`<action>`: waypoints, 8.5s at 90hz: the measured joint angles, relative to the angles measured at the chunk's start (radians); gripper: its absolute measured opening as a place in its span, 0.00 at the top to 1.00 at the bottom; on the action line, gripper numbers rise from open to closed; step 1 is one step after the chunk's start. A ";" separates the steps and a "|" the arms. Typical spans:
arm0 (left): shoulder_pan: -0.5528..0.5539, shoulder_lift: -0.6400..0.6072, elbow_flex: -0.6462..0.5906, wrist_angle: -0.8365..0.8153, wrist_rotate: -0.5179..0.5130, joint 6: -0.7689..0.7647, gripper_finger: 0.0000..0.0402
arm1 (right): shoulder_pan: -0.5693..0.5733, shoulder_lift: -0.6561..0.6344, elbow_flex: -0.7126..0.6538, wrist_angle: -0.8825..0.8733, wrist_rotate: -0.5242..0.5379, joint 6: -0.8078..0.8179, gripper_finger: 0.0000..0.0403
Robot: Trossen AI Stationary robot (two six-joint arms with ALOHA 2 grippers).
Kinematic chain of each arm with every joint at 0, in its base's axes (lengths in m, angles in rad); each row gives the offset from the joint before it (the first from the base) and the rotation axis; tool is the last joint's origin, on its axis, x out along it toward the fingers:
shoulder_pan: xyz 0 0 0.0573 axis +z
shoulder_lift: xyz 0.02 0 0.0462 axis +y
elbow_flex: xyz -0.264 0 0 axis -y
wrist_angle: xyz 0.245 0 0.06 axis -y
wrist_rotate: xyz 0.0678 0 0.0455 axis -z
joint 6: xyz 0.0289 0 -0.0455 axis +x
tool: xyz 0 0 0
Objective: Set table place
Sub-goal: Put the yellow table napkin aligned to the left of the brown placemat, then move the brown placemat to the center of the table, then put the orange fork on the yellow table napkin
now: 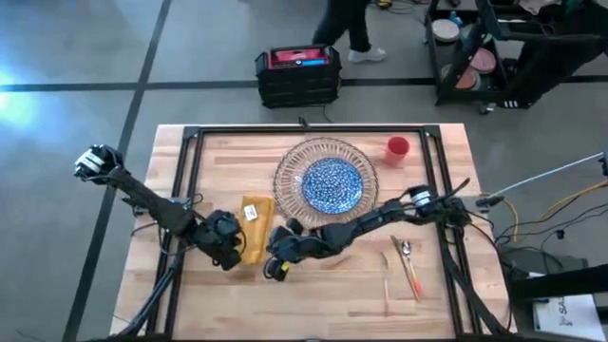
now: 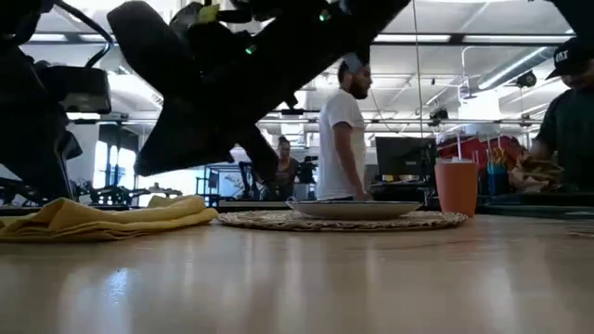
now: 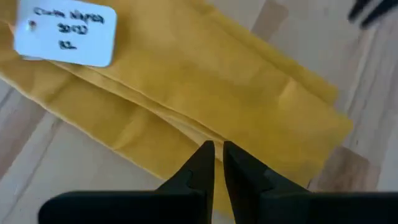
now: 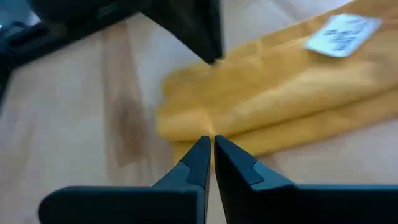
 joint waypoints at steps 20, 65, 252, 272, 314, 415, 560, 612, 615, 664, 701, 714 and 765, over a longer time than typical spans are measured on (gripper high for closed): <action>0.003 0.115 0.000 0.134 -0.007 0.010 0.95 | -0.030 0.054 0.044 0.076 -0.096 -0.020 0.98; 0.005 0.222 0.005 0.213 -0.016 0.023 0.95 | -0.006 0.131 0.222 -0.334 -0.101 -0.010 1.00; -0.113 0.152 0.192 0.231 -0.014 0.139 0.95 | 0.063 0.048 0.284 -0.869 0.240 -0.082 1.00; -0.104 0.158 0.216 0.225 -0.131 0.170 0.95 | 0.107 0.048 0.163 -0.869 0.331 -0.024 1.00; 0.058 0.359 0.168 0.222 -0.138 0.179 0.95 | 0.024 0.023 0.078 -0.837 0.207 -0.034 1.00; 0.213 0.361 0.086 0.229 -0.107 0.374 0.95 | 0.317 0.006 0.111 -0.772 0.107 0.216 1.00; 0.265 0.325 0.088 0.196 0.183 0.501 0.95 | 0.172 -0.080 -0.034 -0.717 0.029 0.135 1.00; 0.268 0.263 0.082 0.186 0.014 0.503 0.95 | 0.208 -0.079 -0.034 -0.715 0.028 0.170 1.00; 0.268 0.263 0.082 0.186 0.014 0.496 0.95 | 0.208 -0.079 -0.034 -0.715 0.031 0.174 1.00; 0.244 -0.007 0.243 0.160 -0.077 0.529 0.95 | 0.334 -0.416 -0.013 -1.150 0.408 0.375 0.81; 0.159 -0.130 0.396 0.153 -0.111 0.669 0.95 | 0.538 -0.434 -0.208 -1.365 0.160 0.964 0.54; 0.146 -0.119 0.392 0.143 -0.123 0.669 0.95 | 0.561 -0.436 -0.365 -1.212 0.067 1.053 0.56; 0.148 -0.096 0.388 0.135 -0.169 0.695 0.95 | 0.579 -0.439 -0.555 -0.853 -0.024 1.153 0.66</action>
